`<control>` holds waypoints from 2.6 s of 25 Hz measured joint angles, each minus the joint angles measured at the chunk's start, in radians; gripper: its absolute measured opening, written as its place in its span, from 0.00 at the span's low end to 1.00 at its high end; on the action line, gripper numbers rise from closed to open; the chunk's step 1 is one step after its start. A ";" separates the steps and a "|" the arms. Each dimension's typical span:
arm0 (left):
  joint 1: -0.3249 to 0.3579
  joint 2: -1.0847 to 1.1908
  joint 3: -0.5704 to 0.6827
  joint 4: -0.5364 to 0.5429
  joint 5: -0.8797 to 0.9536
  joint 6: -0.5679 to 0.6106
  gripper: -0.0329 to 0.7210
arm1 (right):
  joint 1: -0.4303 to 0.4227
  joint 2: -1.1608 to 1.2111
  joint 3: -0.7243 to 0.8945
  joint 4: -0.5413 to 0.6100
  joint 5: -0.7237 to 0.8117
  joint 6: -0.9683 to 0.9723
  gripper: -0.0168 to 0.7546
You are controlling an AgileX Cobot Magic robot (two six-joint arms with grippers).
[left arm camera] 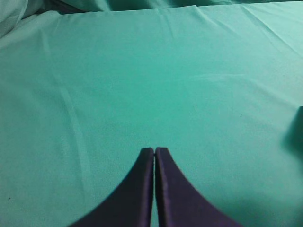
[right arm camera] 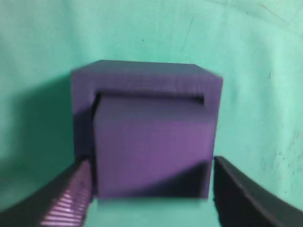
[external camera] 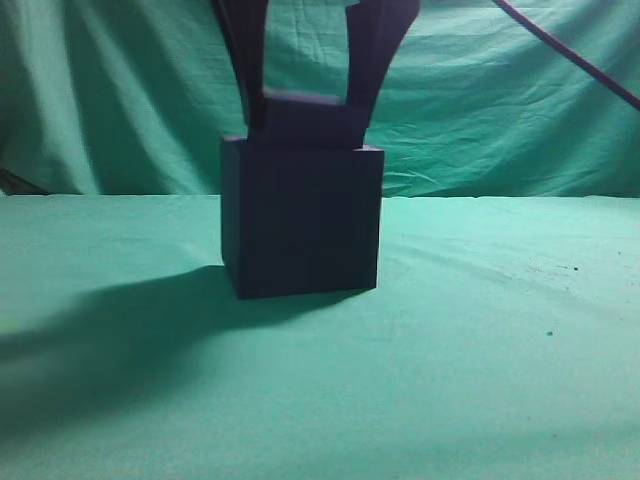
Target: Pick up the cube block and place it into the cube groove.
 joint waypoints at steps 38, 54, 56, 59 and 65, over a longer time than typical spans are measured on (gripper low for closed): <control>0.000 0.000 0.000 0.000 0.000 0.000 0.04 | 0.000 -1.175 0.604 -0.028 -0.186 -0.181 0.02; 0.000 0.000 0.000 0.000 0.000 0.000 0.04 | 0.000 -1.525 0.769 0.023 -0.175 -0.453 0.09; 0.000 0.000 0.000 0.000 0.000 0.000 0.04 | 0.000 -1.530 0.811 0.017 -0.220 -0.496 0.09; 0.000 0.000 0.000 0.000 0.000 0.000 0.04 | -0.038 -1.577 0.925 0.009 -0.338 -0.527 0.09; 0.000 0.000 0.000 0.000 0.000 0.000 0.04 | -0.265 -1.752 1.200 0.039 -0.614 -0.532 0.09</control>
